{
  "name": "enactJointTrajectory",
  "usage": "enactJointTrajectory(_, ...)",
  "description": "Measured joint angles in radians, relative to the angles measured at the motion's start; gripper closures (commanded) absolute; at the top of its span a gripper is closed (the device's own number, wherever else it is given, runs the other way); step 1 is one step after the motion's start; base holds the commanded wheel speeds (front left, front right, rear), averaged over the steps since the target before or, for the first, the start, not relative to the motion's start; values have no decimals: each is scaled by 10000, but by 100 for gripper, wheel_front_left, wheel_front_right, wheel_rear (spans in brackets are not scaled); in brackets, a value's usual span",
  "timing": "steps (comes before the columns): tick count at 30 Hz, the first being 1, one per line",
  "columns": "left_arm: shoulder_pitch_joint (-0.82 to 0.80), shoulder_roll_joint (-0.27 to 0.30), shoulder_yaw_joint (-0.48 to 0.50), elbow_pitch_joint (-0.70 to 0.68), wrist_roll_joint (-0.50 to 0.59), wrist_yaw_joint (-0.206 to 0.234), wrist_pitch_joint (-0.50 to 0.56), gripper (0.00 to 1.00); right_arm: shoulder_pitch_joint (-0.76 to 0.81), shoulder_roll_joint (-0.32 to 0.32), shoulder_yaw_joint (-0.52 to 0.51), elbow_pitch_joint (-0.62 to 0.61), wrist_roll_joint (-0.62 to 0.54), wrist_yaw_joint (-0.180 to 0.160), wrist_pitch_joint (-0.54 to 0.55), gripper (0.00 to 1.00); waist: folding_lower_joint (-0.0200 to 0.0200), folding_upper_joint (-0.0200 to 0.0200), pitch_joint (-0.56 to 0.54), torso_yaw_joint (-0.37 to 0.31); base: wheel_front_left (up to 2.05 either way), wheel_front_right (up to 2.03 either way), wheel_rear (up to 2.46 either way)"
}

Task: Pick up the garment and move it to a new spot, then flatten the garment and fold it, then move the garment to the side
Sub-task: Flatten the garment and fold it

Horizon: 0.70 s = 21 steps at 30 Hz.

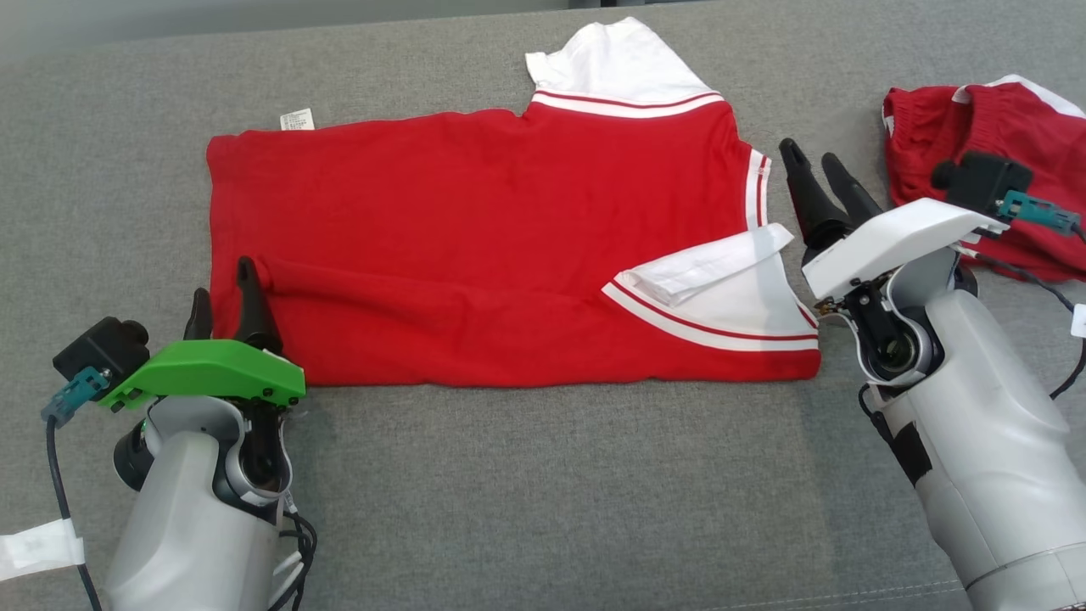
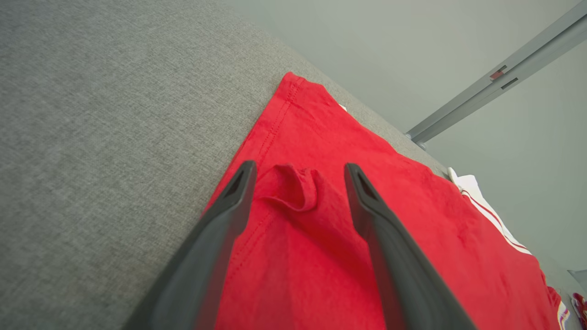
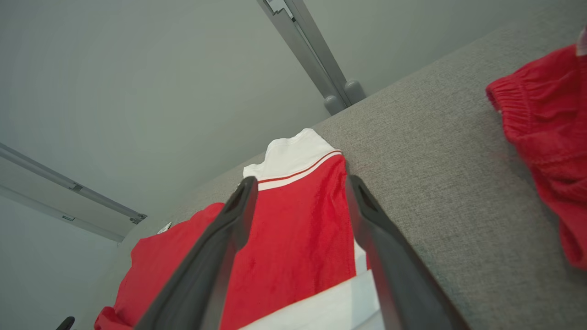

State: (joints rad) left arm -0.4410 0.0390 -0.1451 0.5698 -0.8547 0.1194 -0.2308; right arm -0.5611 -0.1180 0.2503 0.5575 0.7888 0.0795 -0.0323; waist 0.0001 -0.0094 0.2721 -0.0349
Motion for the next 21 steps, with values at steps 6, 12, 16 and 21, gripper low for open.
enactJointTrajectory(6,103,-27,140,27,-61,-65,-10,0,84,-144,17,56,-19,182,-487,0,0,0,-127,44,0,0,0)
enactJointTrajectory(12,861,-36,249,199,-351,-153,-90,0,1071,-282,125,150,-21,263,-941,0,0,0,-400,75,0,0,0)
enactJointTrajectory(16,1272,-52,288,330,-669,-270,-90,0,1544,-278,326,136,-65,345,-1206,0,0,0,-622,68,0,0,0)
enactJointTrajectory(21,1666,-61,148,405,-1051,-460,123,0,2131,-157,462,107,-65,347,-1465,0,-1,0,-882,-14,0,0,0)
